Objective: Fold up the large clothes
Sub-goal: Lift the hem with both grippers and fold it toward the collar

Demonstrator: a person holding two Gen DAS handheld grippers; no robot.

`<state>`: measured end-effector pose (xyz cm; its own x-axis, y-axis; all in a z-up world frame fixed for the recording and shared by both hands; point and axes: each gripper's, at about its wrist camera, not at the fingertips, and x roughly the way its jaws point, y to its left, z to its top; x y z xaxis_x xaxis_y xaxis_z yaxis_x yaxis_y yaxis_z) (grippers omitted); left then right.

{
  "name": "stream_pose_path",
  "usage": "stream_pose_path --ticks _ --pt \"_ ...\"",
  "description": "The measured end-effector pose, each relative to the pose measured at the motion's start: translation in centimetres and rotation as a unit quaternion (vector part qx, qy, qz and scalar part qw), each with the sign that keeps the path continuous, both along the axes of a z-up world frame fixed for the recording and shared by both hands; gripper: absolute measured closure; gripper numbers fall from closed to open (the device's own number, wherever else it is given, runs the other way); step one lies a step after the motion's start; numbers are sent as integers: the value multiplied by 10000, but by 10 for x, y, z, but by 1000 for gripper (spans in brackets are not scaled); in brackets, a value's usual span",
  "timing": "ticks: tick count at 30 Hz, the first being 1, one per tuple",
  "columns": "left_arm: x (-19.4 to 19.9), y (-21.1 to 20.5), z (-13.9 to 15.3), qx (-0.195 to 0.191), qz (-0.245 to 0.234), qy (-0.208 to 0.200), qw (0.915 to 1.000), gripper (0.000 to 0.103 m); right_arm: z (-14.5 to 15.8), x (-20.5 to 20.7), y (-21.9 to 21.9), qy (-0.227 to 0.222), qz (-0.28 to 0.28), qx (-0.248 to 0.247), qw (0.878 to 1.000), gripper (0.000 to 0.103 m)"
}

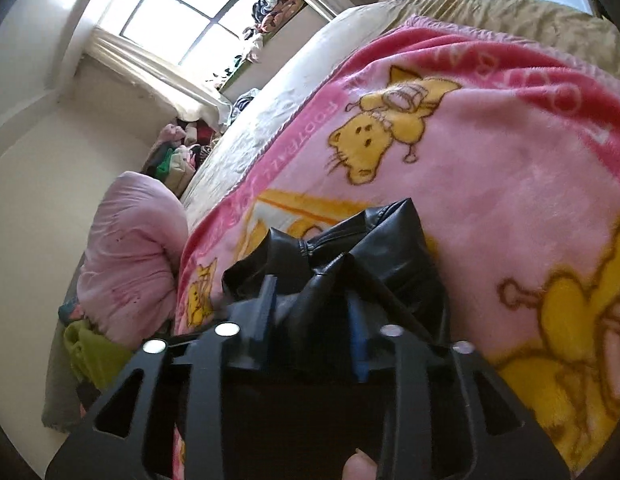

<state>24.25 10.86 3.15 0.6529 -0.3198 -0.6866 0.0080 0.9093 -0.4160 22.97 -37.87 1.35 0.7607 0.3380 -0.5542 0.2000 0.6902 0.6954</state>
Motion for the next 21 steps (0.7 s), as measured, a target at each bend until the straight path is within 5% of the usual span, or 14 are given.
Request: stream_pose_path --ticks 3,9,13,21 --pt "2 -7 -1 193 -88 -79 9997 94 -1 -7 -5 -161 -189 -158 9996 38" --pt "12 -32 -9 682 -253 -176 9972 57 14 -14 -3 -361 -283 -1192 9918 32" --pt "18 -52 -15 1168 -383 -305 9920 34 19 -7 16 -317 -1 -2335 9718 31" --pt "31 -66 -39 1682 -504 -241 9842 30 -6 29 39 -45 697 -3156 9463 33"
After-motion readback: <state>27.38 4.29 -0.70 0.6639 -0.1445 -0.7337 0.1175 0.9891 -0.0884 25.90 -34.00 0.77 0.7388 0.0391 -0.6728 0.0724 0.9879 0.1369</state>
